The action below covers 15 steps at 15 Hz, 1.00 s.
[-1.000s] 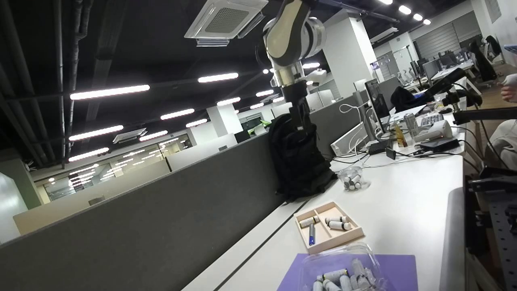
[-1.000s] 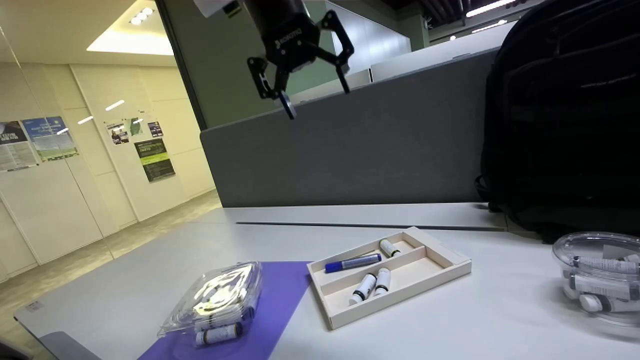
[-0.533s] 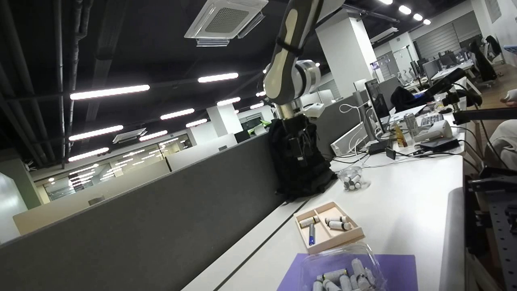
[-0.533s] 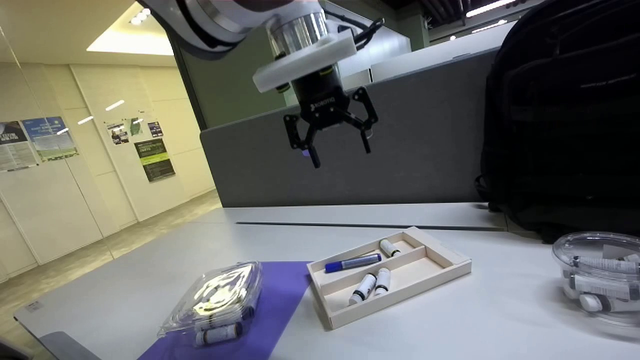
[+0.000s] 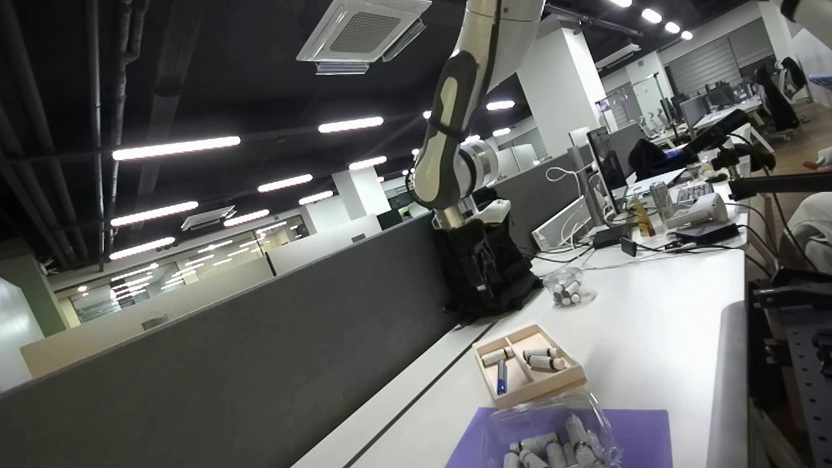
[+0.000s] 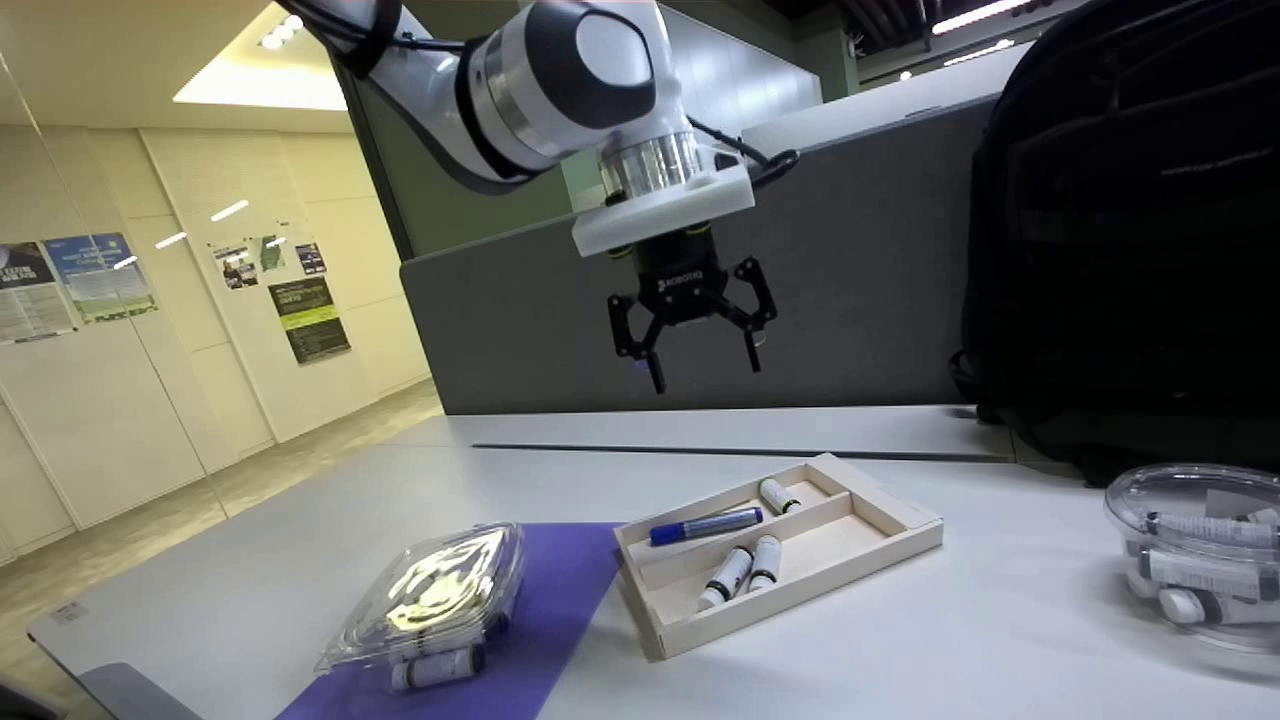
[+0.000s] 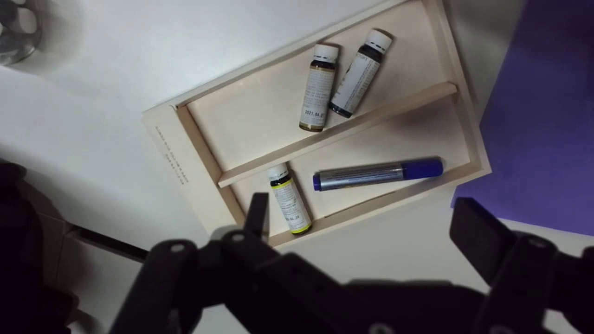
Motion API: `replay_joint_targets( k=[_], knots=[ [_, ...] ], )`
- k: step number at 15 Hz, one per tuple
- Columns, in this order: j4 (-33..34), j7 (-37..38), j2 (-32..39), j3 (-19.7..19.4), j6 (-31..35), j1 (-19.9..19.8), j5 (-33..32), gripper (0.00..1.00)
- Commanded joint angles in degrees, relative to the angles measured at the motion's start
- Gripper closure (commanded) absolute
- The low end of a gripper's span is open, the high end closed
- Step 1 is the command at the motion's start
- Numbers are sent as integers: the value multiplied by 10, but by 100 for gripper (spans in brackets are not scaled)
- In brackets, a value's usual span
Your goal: Take the marker from the box and place it on the table
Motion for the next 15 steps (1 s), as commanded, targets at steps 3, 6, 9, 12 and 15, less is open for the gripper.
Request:
replay_joint_targets(
  k=[3,6,9,12,15],
  knots=[
    [28,1,24,25,-33,-19,-8,0],
    [33,-1,27,26,-38,-20,-8,0],
    [46,-52,45,26,-49,-12,-75,0],
    [54,-84,66,26,-59,-3,-143,0],
    [67,-139,96,37,-66,-1,-182,0]
  ],
)
